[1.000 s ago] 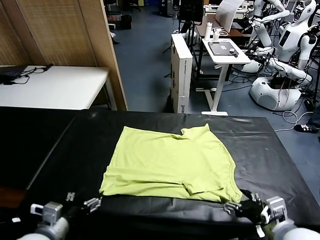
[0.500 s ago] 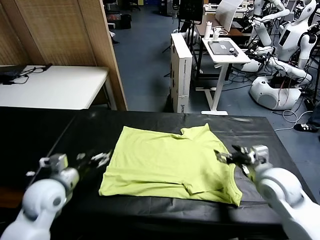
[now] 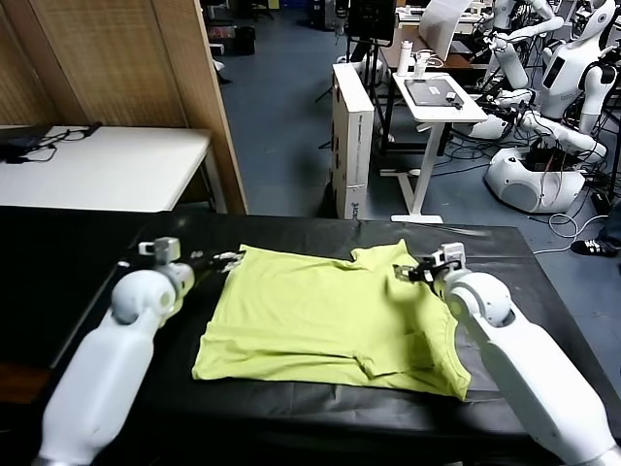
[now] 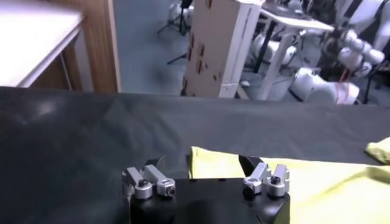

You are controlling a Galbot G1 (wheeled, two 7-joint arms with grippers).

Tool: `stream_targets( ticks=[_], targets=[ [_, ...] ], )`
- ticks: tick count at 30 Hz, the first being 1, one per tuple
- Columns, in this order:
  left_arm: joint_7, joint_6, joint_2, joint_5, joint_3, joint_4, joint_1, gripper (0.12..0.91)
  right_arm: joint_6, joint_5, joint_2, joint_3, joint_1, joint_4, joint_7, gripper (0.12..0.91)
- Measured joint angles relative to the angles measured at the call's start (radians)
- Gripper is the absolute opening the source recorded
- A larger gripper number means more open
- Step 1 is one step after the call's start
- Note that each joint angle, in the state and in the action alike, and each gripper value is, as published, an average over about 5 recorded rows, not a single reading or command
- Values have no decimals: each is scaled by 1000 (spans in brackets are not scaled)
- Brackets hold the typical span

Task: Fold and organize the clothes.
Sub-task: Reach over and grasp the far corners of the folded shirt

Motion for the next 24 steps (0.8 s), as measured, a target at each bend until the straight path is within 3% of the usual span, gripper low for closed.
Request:
stream_targets(
  ticks=[13,24],
  targets=[
    [17,-63,-52,54,23,153,-83,907,24,-9,11,9,4,-66,-29,891],
    [20,-67,-73,59,32,153,-72,885,36,-15,15,3,2,-78,-38,676]
  ],
)
